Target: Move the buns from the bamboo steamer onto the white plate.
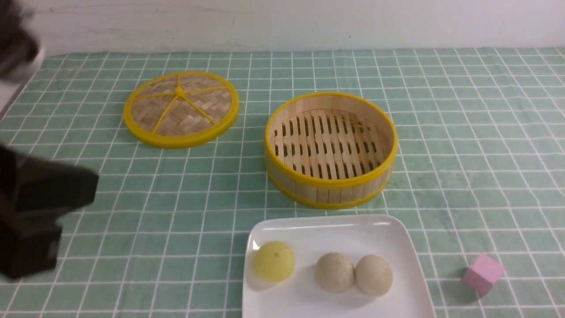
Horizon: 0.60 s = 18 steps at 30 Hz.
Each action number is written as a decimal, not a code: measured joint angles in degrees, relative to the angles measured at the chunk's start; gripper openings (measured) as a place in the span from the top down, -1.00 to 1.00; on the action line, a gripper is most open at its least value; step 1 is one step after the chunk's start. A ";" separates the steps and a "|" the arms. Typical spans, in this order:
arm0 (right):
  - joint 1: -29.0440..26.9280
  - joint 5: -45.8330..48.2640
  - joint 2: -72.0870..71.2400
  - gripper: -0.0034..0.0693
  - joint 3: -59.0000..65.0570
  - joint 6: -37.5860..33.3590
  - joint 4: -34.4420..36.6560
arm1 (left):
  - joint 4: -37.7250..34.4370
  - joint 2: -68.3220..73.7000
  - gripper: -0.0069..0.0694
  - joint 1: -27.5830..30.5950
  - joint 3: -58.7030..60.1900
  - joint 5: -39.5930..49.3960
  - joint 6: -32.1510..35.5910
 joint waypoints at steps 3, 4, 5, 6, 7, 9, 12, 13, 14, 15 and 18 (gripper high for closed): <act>0.00 0.00 0.00 0.75 0.00 0.00 0.00 | -2.79 -7.55 0.75 0.00 11.04 -6.94 -1.34; 0.00 0.00 0.00 0.74 0.00 0.00 0.00 | -3.94 -9.50 0.75 0.00 14.37 -10.47 -2.13; 0.00 0.00 0.00 0.74 0.00 0.00 0.00 | -4.37 -9.86 0.75 0.00 15.01 -11.24 -2.29; 0.00 0.00 0.00 0.73 0.00 0.00 0.00 | -6.11 -13.02 0.75 0.00 20.95 -19.54 -4.79; 0.00 0.00 0.00 0.73 0.00 0.00 0.00 | -6.11 -13.27 0.75 0.00 21.48 -20.41 -5.06; 0.00 0.00 0.00 0.72 0.00 0.00 0.00 | -6.84 -15.02 0.75 0.00 25.21 -27.72 -7.29; 0.00 0.00 0.00 0.71 0.00 0.00 0.00 | -7.16 -16.53 0.75 0.00 30.90 -38.16 -10.59; 0.00 0.00 0.00 0.71 0.00 0.00 0.00 | -7.17 -16.53 0.75 0.00 32.23 -40.34 -10.80; 0.00 0.00 0.00 0.71 0.00 0.00 0.00 | -7.17 -16.48 0.75 0.00 32.44 -40.61 -10.87; 0.00 0.00 0.00 0.70 0.00 0.00 0.00 | -7.22 -16.47 0.75 0.00 33.75 -41.87 -11.00; 0.00 0.00 0.00 0.69 0.00 0.00 0.00 | -7.28 -16.44 0.75 0.00 35.95 -42.42 -11.07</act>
